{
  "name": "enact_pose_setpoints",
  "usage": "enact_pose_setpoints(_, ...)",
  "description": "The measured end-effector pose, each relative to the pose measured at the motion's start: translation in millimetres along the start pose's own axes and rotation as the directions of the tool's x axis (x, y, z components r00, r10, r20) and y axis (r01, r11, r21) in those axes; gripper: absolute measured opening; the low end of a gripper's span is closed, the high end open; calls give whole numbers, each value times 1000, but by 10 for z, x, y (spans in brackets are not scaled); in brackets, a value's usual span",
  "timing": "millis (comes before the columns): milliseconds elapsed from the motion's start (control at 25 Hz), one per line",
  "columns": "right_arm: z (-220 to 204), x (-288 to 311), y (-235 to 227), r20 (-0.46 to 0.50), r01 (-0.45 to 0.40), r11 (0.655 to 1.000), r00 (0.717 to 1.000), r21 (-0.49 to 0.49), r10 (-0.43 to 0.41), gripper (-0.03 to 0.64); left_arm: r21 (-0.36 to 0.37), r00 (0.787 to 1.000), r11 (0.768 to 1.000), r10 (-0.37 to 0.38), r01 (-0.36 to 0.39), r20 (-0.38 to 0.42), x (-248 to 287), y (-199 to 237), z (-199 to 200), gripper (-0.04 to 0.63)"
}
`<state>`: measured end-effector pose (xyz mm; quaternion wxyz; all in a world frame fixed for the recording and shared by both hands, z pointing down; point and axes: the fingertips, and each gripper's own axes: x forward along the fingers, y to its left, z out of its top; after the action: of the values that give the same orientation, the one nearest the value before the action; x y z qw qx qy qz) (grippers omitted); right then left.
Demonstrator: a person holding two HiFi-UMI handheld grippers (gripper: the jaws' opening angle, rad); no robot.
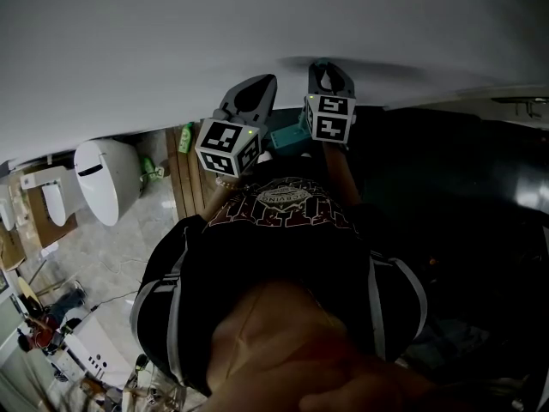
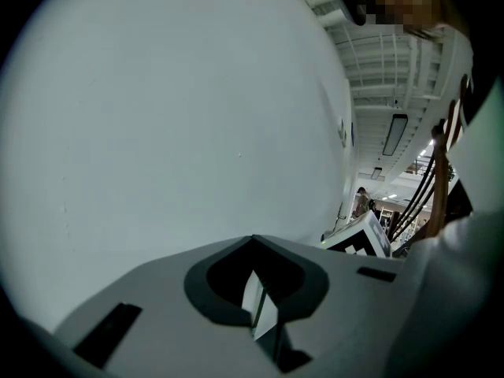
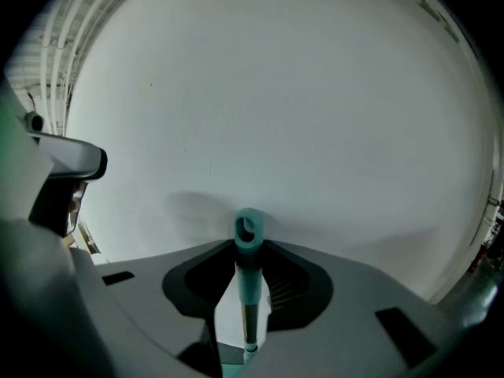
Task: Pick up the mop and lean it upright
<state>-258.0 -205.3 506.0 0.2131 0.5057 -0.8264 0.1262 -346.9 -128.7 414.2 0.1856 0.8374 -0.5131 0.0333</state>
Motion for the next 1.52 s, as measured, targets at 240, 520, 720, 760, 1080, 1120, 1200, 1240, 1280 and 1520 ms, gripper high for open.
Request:
enact_pose_setpoints(240, 8, -47, 24, 4, -18, 1000, 1000, -11, 18, 118, 3, 1000, 1000, -8, 8, 2, -12, -25, 13, 46)
enact_pose_setpoints(520, -93, -261, 70, 2, -51, 998, 999, -43, 51, 115, -4, 1000, 1000, -27, 27, -10, 7, -193, -58, 46)
enact_pose_setpoints(720, -147, -453, 140, 2, -74, 997, 997, -32, 74, 114, -11, 998, 999, -51, 50, -25, 20, -304, -147, 46)
enact_pose_setpoints(760, -160, -493, 149, 2, -77, 997, 997, -31, 77, 114, -13, 998, 999, -52, 52, -26, 21, -321, -153, 46)
enact_pose_setpoints(1080, -317, -900, 104, -8, -95, 995, 995, -30, 95, 114, -20, 996, 997, -78, 77, -40, 81, -587, -242, 46)
enact_pose_setpoints(1120, -343, -950, 95, -8, -96, 995, 995, -28, 96, 114, -20, 996, 997, -81, 80, -41, 87, -625, -261, 46)
enact_pose_setpoints(1200, -394, -1043, 76, -8, -95, 995, 995, -27, 95, 114, -19, 995, 996, -87, 87, -43, 92, -697, -291, 46)
enact_pose_setpoints(1240, -413, -1080, 69, -7, -94, 995, 996, -26, 94, 114, -18, 995, 996, -90, 89, -44, 94, -726, -300, 46)
enact_pose_setpoints(1280, -426, -1111, 63, -6, -93, 995, 996, -26, 93, 114, -17, 995, 996, -92, 91, -45, 95, -749, -305, 46)
enact_pose_setpoints(1520, -474, -1237, 46, 10, -84, 996, 996, -23, 84, 114, -11, 994, 996, -94, 93, -47, 80, -830, -314, 46)
